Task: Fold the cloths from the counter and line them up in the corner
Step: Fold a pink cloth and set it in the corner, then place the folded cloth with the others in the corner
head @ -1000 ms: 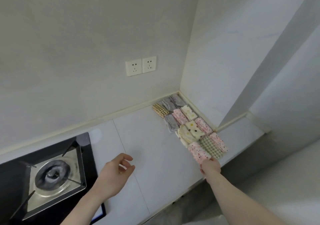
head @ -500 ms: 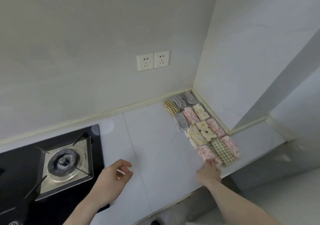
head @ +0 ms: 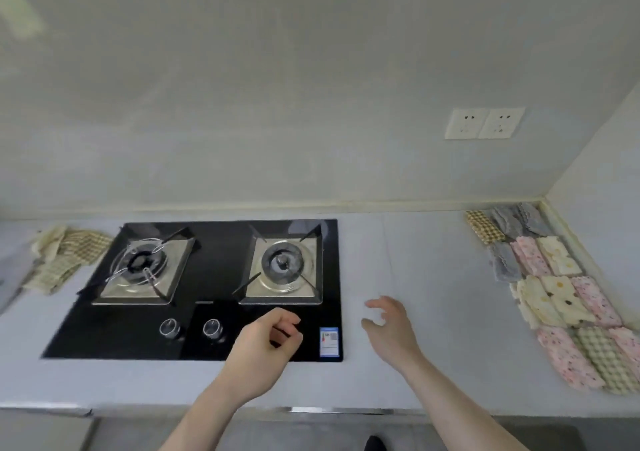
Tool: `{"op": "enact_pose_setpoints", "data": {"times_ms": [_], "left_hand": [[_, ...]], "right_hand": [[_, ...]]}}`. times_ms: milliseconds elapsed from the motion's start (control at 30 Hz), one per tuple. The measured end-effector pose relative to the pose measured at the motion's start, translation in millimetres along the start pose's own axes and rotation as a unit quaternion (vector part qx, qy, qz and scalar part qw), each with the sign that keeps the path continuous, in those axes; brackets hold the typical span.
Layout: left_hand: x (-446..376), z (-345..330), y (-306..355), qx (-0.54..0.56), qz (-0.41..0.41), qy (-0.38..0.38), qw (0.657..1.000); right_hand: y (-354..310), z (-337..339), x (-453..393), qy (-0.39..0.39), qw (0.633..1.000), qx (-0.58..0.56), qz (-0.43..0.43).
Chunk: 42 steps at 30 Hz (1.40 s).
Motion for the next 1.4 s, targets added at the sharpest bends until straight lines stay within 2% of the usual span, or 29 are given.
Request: {"op": "enact_pose_setpoints", "data": {"times_ms": [133,333,600,833,1167,1267,1400], "left_hand": [[45.4,74.8,-43.0,0.018,0.015,0.073,0.997],[126.6,175.1,-132.8,0.015,0.058,0.153,0.986],[209.1,265.4,-238.8,0.047,0.127,0.237,0.962],[218.0,335.6,-308.0,0.065,0.165,0.298,0.938],[221.8,456.2,-397.1,0.006,0.239,0.328,0.914],[210.0,479.6,-412.7,-0.008,0.248,0.307,0.919],[173.4,509.9,-458.5,-0.061,0.260,0.236,0.934]], "right_hand": [[-99.1,-94.8,31.8,-0.105,0.991,0.004,0.081],[-200.8,-224.8,99.5,-0.201,0.966,0.013,0.159],[-269.7,-356.7,156.4,-0.297,0.932,0.043,0.204],[-321.4,-440.3,145.0,-0.351,0.908,0.064,0.219],[-410.7,-585.1,122.5,-0.414,0.873,0.077,0.245],[-431.2,-610.8,121.0,-0.428,0.863,0.084,0.255],[-452.4,-626.3,105.1,-0.407,0.871,0.086,0.261]]}}
Point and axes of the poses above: each hand's wrist, its own x-axis away from the middle knuckle, its own z-axis out of the back of the hand, y = z × x, the point moved 10 cm from there along -x, towards the middle knuckle, and after that the axes turned 1 degree about -x, right-handed, at the moved point
